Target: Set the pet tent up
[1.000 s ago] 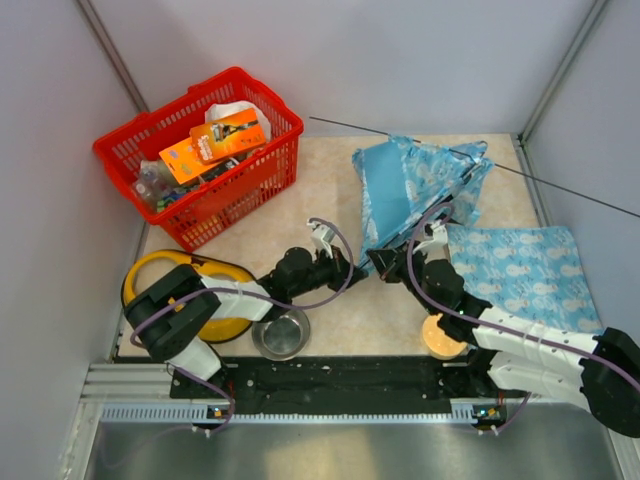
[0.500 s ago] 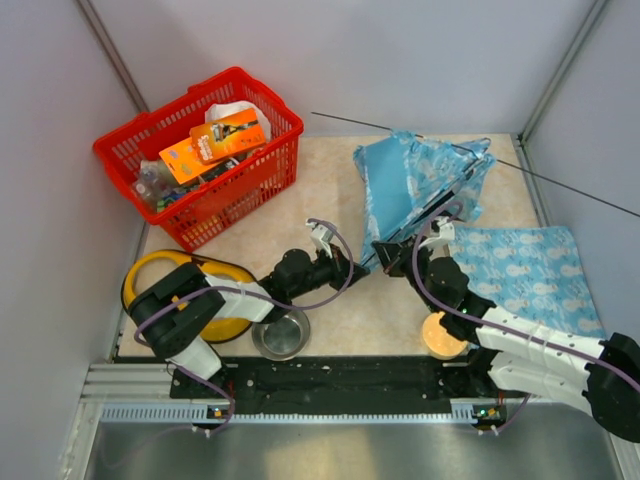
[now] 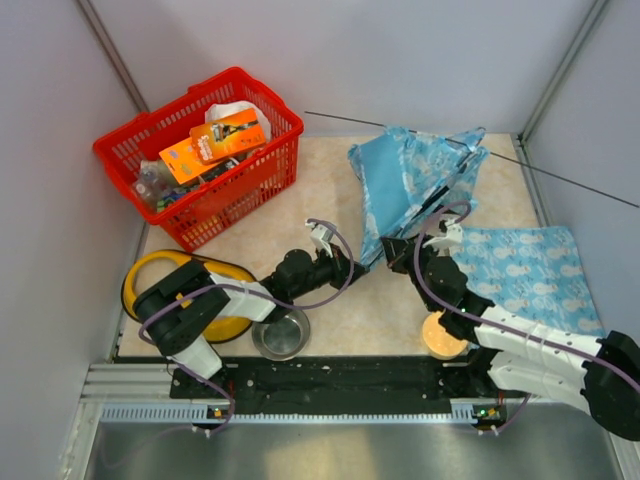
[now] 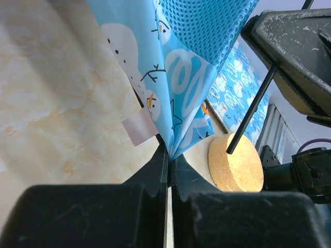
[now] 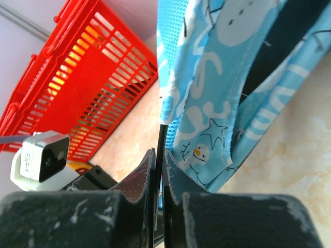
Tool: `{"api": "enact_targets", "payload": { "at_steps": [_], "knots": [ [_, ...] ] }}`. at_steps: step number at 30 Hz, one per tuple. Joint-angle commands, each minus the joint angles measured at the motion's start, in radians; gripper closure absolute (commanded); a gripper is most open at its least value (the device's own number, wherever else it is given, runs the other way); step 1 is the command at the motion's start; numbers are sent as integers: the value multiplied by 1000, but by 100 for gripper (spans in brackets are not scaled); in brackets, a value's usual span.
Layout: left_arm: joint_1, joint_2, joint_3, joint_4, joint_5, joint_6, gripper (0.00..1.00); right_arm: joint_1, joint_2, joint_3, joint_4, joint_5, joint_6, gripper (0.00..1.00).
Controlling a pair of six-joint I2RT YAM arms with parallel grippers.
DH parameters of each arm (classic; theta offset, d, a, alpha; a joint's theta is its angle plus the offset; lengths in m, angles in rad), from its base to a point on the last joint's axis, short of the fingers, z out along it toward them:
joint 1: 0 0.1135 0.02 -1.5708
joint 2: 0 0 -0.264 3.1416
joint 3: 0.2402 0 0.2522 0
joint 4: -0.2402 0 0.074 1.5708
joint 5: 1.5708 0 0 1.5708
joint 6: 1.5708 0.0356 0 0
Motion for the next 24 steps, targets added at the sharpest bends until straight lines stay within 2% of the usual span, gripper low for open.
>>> {"api": "enact_targets", "payload": {
  "at_steps": [1, 5, 17, 21, 24],
  "knots": [
    [-18, 46, -90, -248, 66, 35, 100, -101, 5, 96, 193, 357, -31, 100],
    [-20, 54, -87, -248, 59, 36, 100, -104, 34, 102, 207, 366, -15, 100],
    [-27, 43, -73, -277, 18, 13, 100, -92, 103, 98, 212, 251, 71, 100],
    [-44, 38, -68, -288, -34, 32, 100, -66, 127, 113, 192, 265, 91, 100],
    [-82, 18, -47, -326, -135, 79, 100, -49, 140, 136, 135, 280, 136, 100]
  ]
}}
